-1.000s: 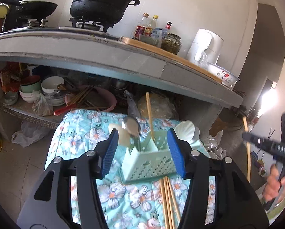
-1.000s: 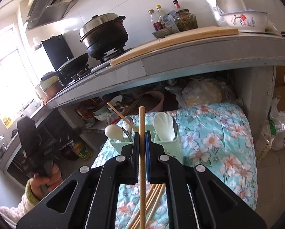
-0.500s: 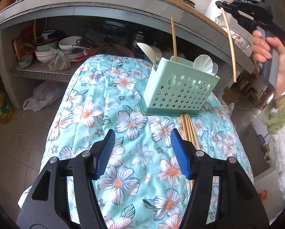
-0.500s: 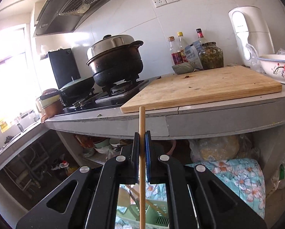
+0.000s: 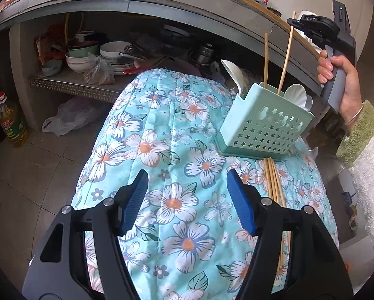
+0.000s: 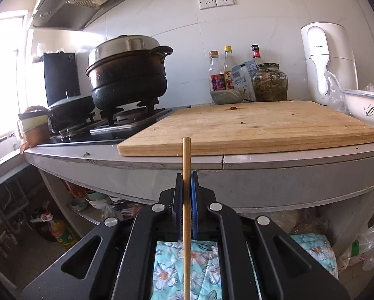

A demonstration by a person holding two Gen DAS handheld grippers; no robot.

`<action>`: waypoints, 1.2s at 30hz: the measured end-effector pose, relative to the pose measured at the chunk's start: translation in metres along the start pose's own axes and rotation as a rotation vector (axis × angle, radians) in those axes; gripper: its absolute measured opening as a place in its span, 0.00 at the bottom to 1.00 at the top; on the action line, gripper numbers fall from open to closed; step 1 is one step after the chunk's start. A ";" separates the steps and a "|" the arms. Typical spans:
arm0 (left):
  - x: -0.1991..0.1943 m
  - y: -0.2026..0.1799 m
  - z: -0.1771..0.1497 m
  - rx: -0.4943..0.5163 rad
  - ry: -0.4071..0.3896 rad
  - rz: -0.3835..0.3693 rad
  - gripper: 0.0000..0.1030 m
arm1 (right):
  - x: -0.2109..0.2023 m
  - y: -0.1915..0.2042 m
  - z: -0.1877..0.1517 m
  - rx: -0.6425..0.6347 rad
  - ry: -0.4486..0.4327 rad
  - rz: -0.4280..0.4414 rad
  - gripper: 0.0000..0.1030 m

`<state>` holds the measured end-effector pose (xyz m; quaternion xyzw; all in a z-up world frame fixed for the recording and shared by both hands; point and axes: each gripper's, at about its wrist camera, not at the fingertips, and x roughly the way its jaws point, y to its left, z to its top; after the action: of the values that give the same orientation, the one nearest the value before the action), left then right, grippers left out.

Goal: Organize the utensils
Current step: 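Lower the chopstick into the green holder and open the right tool, then move the right tool back to the bamboo chopsticks on the quilt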

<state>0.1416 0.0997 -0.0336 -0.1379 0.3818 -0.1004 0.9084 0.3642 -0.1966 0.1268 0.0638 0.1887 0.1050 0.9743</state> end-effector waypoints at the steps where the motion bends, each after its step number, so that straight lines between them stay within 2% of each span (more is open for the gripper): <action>1: 0.002 0.001 0.000 0.000 0.004 0.001 0.60 | 0.003 -0.001 -0.004 -0.006 0.009 -0.007 0.06; 6: 0.011 0.000 0.000 0.003 0.021 -0.013 0.60 | 0.007 -0.008 -0.019 -0.005 0.053 0.001 0.06; 16: 0.016 -0.008 -0.003 0.003 0.046 -0.062 0.60 | -0.002 0.002 -0.052 -0.068 0.192 0.091 0.07; 17: 0.015 -0.009 -0.004 0.003 0.050 -0.066 0.60 | -0.004 0.003 -0.054 -0.071 0.203 0.100 0.08; 19: 0.014 -0.010 -0.006 0.002 0.057 -0.074 0.60 | -0.009 0.005 -0.057 -0.066 0.222 0.121 0.23; 21: 0.015 -0.010 -0.007 -0.005 0.073 -0.088 0.60 | -0.018 0.005 -0.058 -0.056 0.221 0.133 0.29; 24: 0.015 -0.011 -0.010 -0.024 0.095 -0.109 0.60 | -0.036 0.002 -0.059 -0.030 0.209 0.147 0.33; 30: 0.008 -0.015 -0.017 -0.020 0.099 -0.127 0.60 | -0.084 -0.014 -0.066 0.053 0.204 0.173 0.35; 36: 0.005 -0.023 -0.023 0.003 0.106 -0.156 0.60 | -0.134 -0.037 -0.111 0.168 0.305 0.192 0.35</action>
<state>0.1268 0.0724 -0.0443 -0.1604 0.4174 -0.1786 0.8764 0.2073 -0.2540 0.0663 0.1457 0.3354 0.1897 0.9112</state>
